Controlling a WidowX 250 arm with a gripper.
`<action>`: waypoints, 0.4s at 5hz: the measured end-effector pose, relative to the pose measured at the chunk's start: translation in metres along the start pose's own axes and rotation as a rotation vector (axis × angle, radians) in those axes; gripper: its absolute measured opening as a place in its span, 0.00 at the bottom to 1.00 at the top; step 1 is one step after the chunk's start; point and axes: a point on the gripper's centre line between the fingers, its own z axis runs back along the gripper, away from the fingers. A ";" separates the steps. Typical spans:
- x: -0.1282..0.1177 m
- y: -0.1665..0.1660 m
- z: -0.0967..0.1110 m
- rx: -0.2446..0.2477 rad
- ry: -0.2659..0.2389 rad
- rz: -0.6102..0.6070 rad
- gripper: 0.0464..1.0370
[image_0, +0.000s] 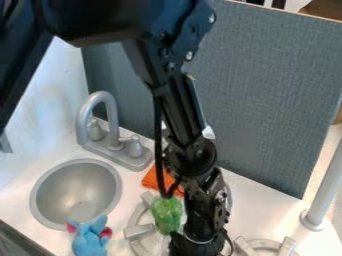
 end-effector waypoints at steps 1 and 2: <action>-0.001 -0.001 0.028 0.026 -0.070 0.019 0.97; -0.006 0.000 0.067 0.098 -0.166 0.064 0.96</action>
